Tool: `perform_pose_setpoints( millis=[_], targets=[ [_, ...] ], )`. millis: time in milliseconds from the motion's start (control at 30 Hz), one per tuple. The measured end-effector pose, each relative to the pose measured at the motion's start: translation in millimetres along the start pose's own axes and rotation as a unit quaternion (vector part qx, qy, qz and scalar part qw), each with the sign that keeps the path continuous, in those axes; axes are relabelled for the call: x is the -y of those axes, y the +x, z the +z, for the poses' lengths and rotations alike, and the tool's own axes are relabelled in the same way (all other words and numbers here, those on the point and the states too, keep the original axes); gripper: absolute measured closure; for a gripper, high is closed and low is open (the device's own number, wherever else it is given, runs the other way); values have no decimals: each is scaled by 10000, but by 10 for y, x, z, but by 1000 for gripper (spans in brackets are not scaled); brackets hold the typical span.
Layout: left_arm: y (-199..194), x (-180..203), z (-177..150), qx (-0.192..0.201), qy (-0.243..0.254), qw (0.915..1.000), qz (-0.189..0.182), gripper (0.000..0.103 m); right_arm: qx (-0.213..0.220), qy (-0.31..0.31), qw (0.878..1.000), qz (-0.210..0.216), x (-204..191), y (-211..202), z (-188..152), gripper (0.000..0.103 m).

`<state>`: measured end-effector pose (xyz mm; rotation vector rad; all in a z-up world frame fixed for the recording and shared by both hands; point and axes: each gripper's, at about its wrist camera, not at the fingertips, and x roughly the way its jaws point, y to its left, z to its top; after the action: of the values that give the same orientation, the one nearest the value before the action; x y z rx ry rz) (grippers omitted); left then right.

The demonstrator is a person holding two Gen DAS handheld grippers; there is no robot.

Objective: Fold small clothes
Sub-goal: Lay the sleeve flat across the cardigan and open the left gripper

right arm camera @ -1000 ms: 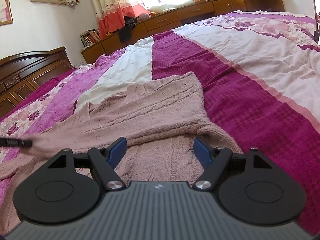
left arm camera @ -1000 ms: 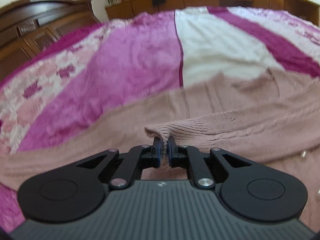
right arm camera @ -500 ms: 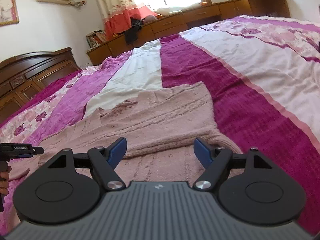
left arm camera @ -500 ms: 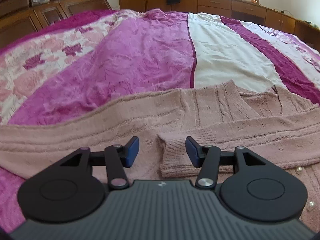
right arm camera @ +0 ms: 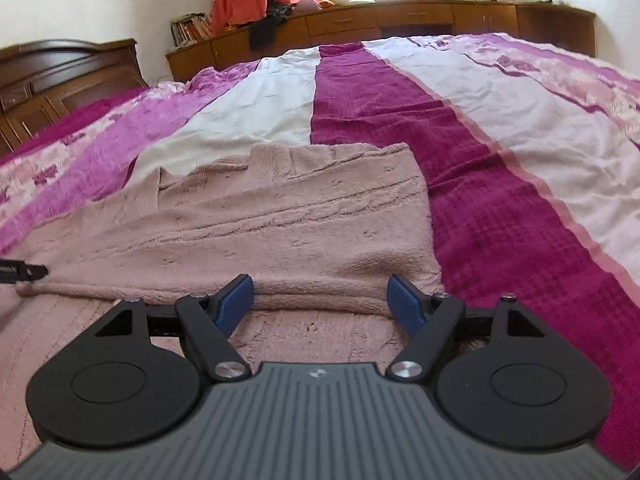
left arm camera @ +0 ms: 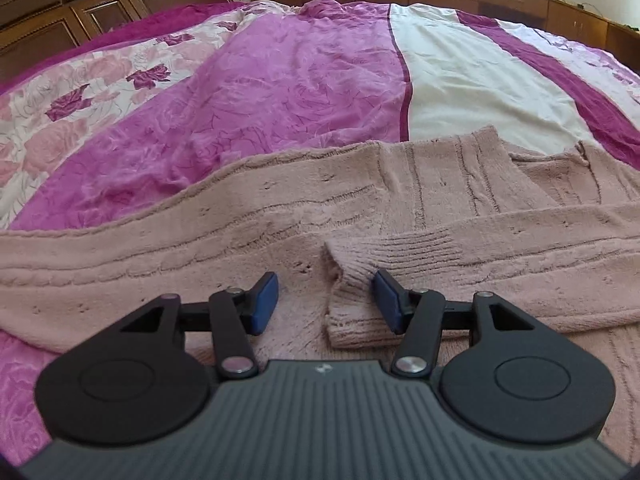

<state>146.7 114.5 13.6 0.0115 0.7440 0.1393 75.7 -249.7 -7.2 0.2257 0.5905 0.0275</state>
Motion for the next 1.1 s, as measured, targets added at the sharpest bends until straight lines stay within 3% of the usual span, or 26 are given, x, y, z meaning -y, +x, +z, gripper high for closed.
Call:
perform_pose_setpoints(
  millis=[333, 800, 1100],
  targets=[
    [-519, -313, 53, 111, -464, 9988, -94, 49, 74, 534, 9980, 320, 5, -389, 68, 22],
    [-1082, -887, -48, 101, -851, 9955, 411, 49, 76, 685, 9928, 979, -337, -1059, 104, 22],
    [-1185, -1470, -164, 42, -1388, 9868, 828, 49, -106, 611, 9912, 1170, -568, -1265, -14, 22]
  ],
)
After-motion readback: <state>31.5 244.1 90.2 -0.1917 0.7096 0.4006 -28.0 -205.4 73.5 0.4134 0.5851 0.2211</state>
